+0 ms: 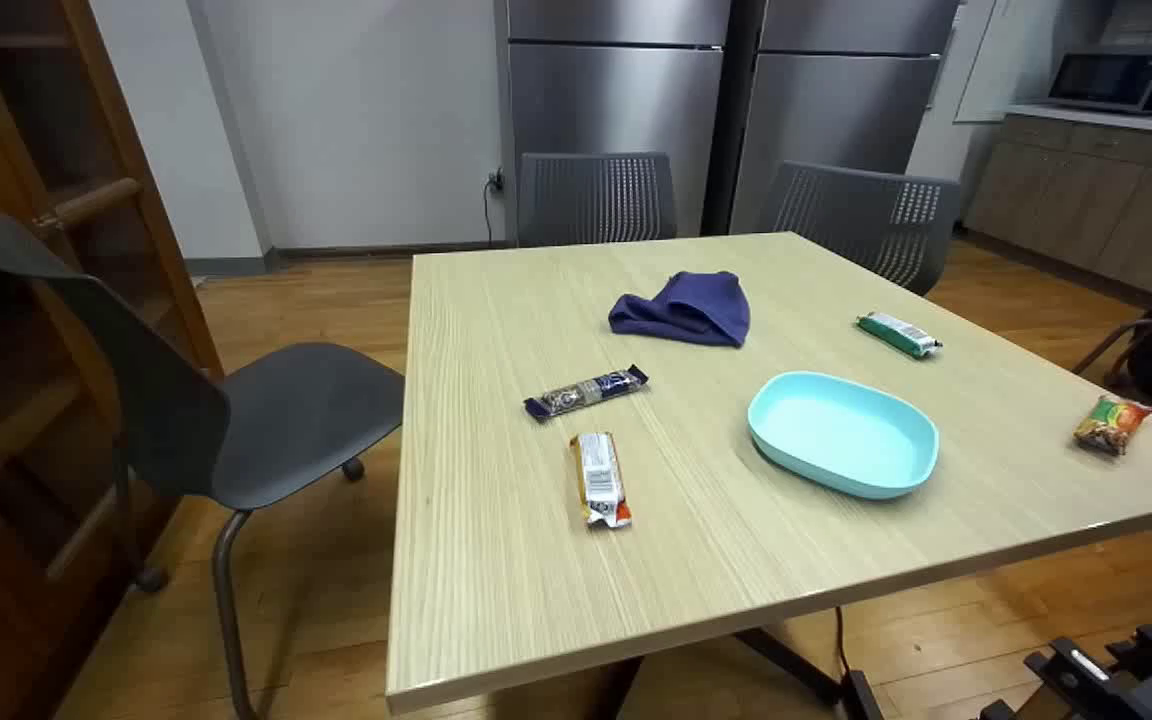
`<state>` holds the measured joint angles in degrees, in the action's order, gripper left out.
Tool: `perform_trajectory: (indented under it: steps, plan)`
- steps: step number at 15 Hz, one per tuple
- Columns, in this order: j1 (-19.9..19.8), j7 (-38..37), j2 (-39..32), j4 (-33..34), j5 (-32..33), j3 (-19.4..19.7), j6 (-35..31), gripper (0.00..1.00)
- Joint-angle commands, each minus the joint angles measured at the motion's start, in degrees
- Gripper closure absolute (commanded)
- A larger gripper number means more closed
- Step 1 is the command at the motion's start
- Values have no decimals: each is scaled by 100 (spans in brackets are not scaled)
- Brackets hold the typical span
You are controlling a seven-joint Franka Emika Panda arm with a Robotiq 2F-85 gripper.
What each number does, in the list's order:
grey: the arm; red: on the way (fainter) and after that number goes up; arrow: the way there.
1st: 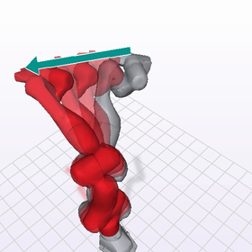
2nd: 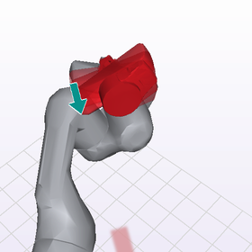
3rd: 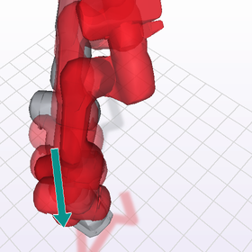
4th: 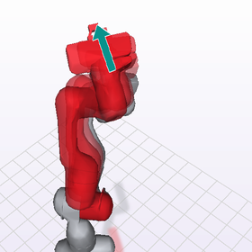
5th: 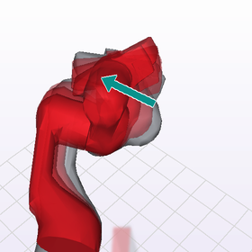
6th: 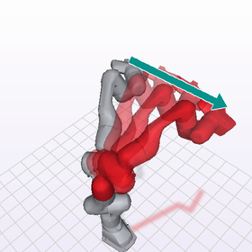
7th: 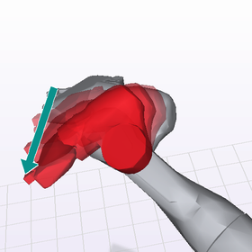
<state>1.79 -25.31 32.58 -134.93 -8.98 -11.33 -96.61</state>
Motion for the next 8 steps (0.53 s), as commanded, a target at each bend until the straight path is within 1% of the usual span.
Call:
perform_trajectory:
  steps: [1, 6, 8]
  plan:
    - [8, -4, -8, 12, 6, 8, 10, 0]
    - [42, 33, -545, 97, -23, -37, -283, 0]
    - [97, 113, -790, 158, -26, -31, -302, 0]
